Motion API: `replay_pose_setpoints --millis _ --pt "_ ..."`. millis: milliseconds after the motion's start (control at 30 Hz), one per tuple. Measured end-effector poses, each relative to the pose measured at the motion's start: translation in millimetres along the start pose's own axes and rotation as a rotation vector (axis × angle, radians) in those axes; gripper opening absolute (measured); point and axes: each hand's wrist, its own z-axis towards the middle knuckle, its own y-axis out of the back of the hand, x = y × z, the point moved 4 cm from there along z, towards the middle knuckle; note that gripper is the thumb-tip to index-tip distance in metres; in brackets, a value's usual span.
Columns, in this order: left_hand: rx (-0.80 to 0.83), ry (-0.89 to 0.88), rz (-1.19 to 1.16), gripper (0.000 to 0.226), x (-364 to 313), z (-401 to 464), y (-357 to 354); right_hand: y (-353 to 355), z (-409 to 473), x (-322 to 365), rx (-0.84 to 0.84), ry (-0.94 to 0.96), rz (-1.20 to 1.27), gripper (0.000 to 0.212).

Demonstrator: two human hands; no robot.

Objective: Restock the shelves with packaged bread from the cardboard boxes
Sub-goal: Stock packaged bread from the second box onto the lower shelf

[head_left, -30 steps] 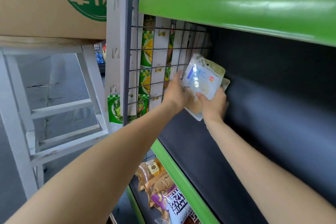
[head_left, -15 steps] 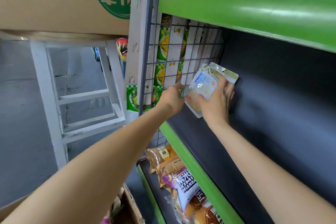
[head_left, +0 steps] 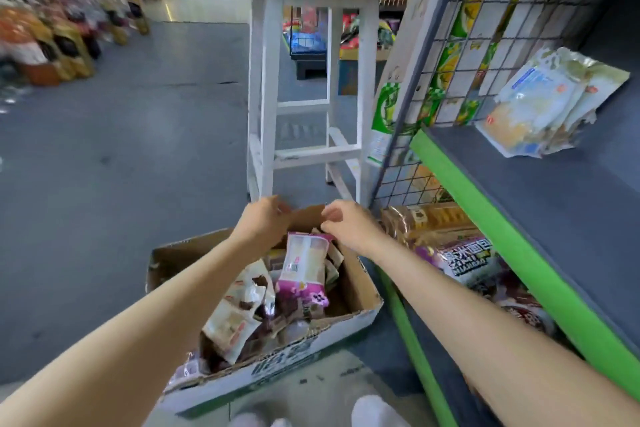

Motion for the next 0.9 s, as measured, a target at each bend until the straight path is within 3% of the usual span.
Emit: replay_pose_setpoints --millis 100,367,533,700,800,900 --pt "0.073 0.044 0.096 0.031 53 14 -25 -49 10 -25 0.101 -0.063 -0.099 0.04" --pt "0.283 0.121 0.331 0.057 173 49 -77 -152 56 -60 0.334 0.04 -0.401 0.069" --pt "0.4 0.077 0.415 0.069 185 58 -103 -185 65 -84 0.287 -0.028 -0.451 0.083" --pt "0.441 0.105 0.442 0.047 181 72 -116 -187 68 -93 0.242 0.044 -0.638 0.076" --pt "0.371 0.119 0.373 0.045 175 76 -110 -166 69 -84 0.143 0.14 -0.538 0.06" --pt "0.253 0.015 0.169 0.05 154 75 -93 -128 68 -67 0.078 0.078 -0.095 0.047"
